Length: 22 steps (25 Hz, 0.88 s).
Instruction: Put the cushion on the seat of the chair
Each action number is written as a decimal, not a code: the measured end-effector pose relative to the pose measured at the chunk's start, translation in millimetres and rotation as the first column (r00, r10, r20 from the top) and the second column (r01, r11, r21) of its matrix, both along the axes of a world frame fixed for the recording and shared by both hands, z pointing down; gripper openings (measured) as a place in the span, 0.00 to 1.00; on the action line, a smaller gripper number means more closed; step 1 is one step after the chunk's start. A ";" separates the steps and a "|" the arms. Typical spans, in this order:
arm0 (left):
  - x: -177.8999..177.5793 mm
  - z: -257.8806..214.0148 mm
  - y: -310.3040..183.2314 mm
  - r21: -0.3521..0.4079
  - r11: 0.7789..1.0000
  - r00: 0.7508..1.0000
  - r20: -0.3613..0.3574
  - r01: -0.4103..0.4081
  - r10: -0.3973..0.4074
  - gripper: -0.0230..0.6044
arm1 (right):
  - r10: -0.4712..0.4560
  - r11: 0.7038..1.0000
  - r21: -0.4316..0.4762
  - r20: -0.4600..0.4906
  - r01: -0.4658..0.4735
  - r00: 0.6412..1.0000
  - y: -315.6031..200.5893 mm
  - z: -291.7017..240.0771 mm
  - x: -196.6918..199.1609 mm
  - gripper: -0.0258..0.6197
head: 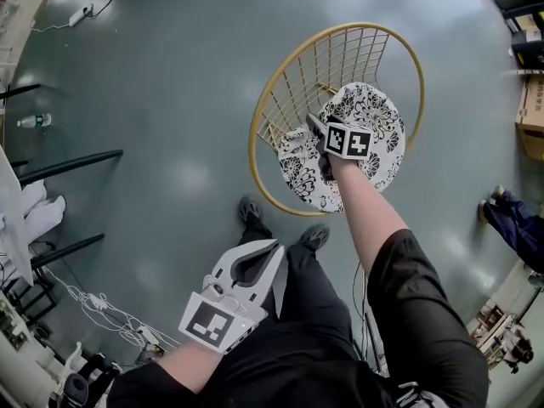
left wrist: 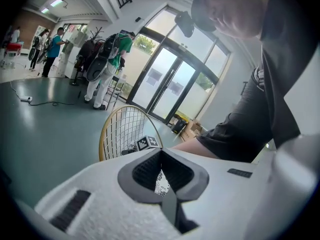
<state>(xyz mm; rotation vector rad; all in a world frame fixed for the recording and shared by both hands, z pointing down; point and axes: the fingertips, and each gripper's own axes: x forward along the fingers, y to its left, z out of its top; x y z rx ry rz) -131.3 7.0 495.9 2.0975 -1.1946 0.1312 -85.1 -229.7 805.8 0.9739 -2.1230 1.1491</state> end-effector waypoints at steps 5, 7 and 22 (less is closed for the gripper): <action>-3.4 -13.0 0.2 0.026 0.999 1.000 0.018 0.017 -0.018 0.06 | -0.026 1.000 -0.011 0.019 0.027 0.999 0.3 -10.8 -0.9 0.45; -2.7 -20.5 -0.1 0.038 0.999 1.000 0.019 0.021 -0.022 0.06 | -0.044 0.999 0.001 0.025 0.044 0.999 1.9 -24.4 -0.5 0.45; 69.0 -112.1 3.5 0.208 0.964 0.984 0.102 -0.166 0.148 0.06 | -0.141 0.979 0.168 0.119 0.120 0.983 107.2 -244.0 92.4 0.45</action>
